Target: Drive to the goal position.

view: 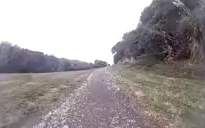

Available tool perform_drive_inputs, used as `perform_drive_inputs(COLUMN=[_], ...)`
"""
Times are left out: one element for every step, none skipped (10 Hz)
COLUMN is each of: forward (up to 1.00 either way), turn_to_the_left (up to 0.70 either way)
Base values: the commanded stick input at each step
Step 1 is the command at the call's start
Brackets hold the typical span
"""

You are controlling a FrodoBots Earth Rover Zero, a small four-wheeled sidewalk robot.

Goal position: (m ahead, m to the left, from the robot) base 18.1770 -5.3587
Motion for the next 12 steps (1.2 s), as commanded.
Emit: perform_drive_inputs(forward=[0.45, 0.45, 0.45, 0.45, 0.45, 0.45, 0.45, 0.45, 0.45, 0.45, 0.45, 0.45], turn_to_the_left=[0.00, 0.00, 0.00, 0.00, 0.00, 0.00, 0.00, 0.00, 0.00, 0.00, 0.00, 0.00])
